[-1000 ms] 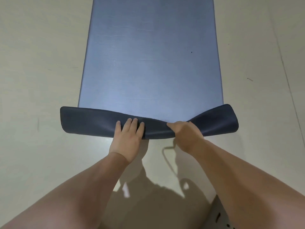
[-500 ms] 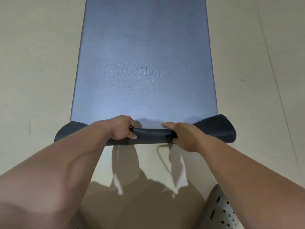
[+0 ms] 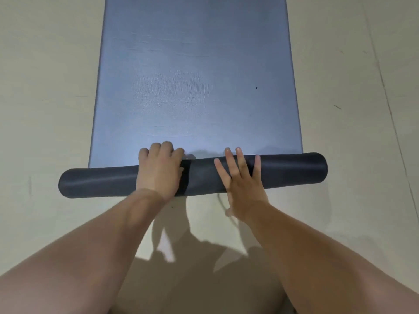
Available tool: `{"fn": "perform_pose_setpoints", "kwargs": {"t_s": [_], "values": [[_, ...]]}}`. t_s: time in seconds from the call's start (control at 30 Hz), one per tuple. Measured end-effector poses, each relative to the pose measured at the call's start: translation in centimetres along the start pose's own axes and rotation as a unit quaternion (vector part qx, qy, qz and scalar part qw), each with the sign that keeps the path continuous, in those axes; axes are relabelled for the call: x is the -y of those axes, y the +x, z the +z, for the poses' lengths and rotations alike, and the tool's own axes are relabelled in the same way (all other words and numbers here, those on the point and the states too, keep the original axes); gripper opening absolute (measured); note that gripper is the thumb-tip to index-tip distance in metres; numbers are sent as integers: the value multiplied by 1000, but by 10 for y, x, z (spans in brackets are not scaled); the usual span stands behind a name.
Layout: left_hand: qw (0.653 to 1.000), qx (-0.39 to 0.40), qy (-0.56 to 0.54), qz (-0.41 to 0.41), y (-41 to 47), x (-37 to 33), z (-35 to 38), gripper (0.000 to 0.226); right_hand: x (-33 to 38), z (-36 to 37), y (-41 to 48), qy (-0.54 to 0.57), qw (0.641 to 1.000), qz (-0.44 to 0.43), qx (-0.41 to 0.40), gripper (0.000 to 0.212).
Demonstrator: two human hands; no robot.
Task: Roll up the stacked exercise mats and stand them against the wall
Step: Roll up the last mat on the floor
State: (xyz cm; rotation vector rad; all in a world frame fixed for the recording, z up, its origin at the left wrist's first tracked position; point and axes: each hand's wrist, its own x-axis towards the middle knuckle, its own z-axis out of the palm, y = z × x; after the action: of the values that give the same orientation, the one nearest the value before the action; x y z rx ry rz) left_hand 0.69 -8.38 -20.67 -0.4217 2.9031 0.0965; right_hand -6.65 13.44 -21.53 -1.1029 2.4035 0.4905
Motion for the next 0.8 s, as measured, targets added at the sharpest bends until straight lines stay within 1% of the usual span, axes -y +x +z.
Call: {"fn": "perform_pose_setpoints", "kwargs": {"t_s": [0.03, 0.07, 0.1, 0.13, 0.17, 0.2, 0.23, 0.3, 0.33, 0.4, 0.47, 0.5, 0.57, 0.6, 0.67, 0.73, 0.77, 0.8], "values": [[999, -47, 8, 24, -13, -4, 7, 42, -2, 0, 8, -1, 1000, -11, -3, 139], [996, -73, 4, 56, -27, -10, 14, 48, -5, 0, 14, -1, 1000, -18, -10, 134], [993, -78, 5, 92, -42, -16, 20, 54, -8, -1, 18, 1, 1000, -24, -19, 125], [990, -61, 13, 124, -56, -22, 25, 60, -11, -1, 23, 5, 999, -30, -26, 117], [990, -29, 24, 137, -68, -29, 30, 65, -14, -1, 27, 9, 999, -39, -29, 112], [991, 11, 32, 126, -77, -33, 34, 68, -16, -2, 30, 11, 998, -49, -27, 110], [994, 41, 34, 97, -81, -34, 38, 71, -18, -4, 33, 11, 998, -58, -21, 108], [997, 68, 8, 36, -77, -32, 39, 70, -21, -9, 36, 10, 997, -70, -6, 106], [997, 74, 6, 24, -70, -29, 39, 68, -23, -12, 38, 16, 997, -73, 4, 105], [996, 80, 18, 31, -50, -19, 36, 64, -29, -22, 44, 41, 996, -69, 27, 104], [995, 84, -12, 53, -31, -6, 30, 62, -34, -32, 47, 73, 995, -67, 34, 102], [994, 79, -42, 62, -23, 0, 24, 61, -35, -35, 45, 87, 994, -67, 15, 100], [989, 81, -104, 66, -6, 7, 9, 56, -32, -33, 35, 93, 992, -71, -56, 102], [985, 97, -127, 61, 3, 10, 2, 54, -29, -28, 30, 84, 991, -66, -84, 106], [979, 138, -140, 55, 22, 14, -16, 50, -20, -18, 26, 73, 991, -38, -110, 110], [975, 176, -124, 63, 36, 14, -29, 48, -18, -19, 33, 77, 988, -17, -135, 96], [973, 181, -125, 64, 39, 15, -30, 47, -20, -25, 38, 86, 987, -14, -136, 87], [975, 171, -128, 62, 38, 15, -29, 48, -21, -31, 41, 102, 988, -13, -112, 79]]}}
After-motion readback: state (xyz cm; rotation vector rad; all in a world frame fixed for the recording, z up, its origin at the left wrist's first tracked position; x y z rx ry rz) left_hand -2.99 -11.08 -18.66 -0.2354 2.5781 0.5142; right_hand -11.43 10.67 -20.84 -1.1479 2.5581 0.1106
